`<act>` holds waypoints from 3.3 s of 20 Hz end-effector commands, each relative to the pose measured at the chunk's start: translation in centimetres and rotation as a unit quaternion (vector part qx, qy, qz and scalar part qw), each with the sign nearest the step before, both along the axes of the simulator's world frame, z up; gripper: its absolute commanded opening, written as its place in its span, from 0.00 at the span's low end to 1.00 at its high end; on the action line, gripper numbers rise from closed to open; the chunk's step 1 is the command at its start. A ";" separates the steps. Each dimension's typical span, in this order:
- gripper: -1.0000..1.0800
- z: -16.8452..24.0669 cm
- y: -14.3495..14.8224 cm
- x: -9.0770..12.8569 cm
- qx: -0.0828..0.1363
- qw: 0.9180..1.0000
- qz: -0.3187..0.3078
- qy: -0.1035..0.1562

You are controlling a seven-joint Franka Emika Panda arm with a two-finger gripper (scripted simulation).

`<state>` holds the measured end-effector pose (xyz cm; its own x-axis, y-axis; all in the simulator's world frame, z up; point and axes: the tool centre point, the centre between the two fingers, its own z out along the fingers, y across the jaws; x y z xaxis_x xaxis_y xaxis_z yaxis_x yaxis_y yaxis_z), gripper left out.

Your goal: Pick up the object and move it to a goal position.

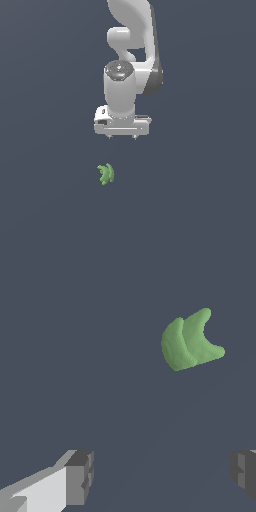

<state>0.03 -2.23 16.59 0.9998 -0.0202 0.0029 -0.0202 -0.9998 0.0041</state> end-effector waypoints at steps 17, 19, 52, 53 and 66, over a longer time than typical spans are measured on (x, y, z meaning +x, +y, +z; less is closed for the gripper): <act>0.96 0.9 1.1 0.0 0.003 1.000 0.008 0.001; 0.96 0.7 0.9 0.4 0.003 1.000 0.013 0.001; 0.96 -7.0 -7.1 10.5 0.002 0.987 0.163 0.002; 0.96 -7.0 -7.1 10.5 0.002 0.987 0.163 0.002; 0.96 -11.6 -7.1 10.3 0.002 0.987 0.163 0.002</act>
